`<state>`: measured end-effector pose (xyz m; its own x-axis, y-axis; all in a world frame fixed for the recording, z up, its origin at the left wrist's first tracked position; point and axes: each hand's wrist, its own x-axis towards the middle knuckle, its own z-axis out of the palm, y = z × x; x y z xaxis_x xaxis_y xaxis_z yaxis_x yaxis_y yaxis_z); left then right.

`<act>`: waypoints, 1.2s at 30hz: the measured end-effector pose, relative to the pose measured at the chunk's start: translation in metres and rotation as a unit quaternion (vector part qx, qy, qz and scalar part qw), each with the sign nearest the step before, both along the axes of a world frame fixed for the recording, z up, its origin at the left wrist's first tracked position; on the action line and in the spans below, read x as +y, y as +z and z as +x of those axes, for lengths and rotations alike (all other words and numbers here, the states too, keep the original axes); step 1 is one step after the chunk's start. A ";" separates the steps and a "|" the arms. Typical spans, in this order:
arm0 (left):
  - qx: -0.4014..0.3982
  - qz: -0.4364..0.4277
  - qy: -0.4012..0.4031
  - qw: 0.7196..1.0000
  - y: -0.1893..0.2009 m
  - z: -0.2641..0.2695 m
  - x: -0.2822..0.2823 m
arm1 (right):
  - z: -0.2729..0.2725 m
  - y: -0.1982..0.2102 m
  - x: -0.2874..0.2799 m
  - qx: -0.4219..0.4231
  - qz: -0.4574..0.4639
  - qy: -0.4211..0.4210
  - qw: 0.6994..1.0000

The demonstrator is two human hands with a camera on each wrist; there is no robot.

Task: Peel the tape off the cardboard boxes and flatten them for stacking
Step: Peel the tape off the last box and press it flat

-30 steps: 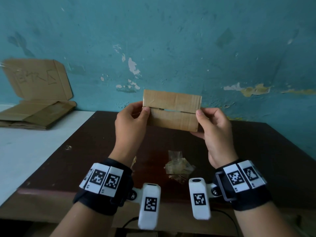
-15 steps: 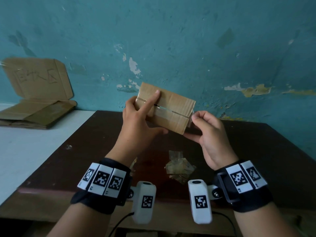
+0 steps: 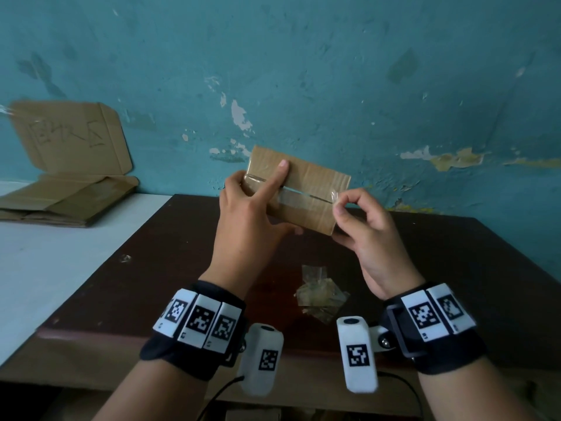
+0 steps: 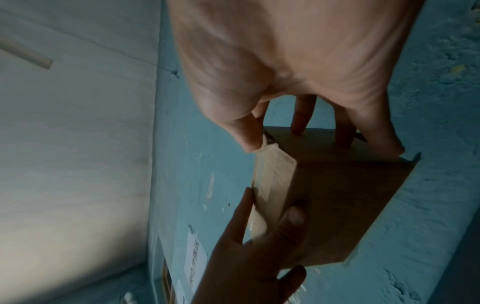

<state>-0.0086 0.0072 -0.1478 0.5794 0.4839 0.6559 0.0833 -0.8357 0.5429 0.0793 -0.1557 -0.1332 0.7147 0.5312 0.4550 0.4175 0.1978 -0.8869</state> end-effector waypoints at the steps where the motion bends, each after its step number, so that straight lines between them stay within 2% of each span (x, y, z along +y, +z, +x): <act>1: 0.000 0.001 0.001 1.000 0.000 0.000 0.000 | -0.001 -0.001 0.001 -0.026 -0.011 -0.013 1.000; 7: -0.005 -0.001 -0.005 1.000 -0.002 0.001 0.001 | -0.002 -0.001 0.003 -0.024 -0.009 -0.028 0.999; 12: -0.013 0.004 0.000 1.000 -0.002 0.001 0.001 | 0.004 -0.003 0.002 0.022 0.038 -0.012 0.999; 19: 0.007 0.002 0.006 1.000 -0.003 0.003 -0.004 | 0.004 -0.004 0.003 0.008 0.028 -0.057 0.998; 26: 0.025 0.004 0.012 1.000 -0.005 0.004 -0.011 | 0.009 -0.009 0.007 -0.117 -0.043 -0.124 0.984; 36: 0.034 0.019 0.029 0.999 -0.005 0.004 -0.019 | 0.014 -0.019 0.009 -0.167 -0.078 -0.146 0.972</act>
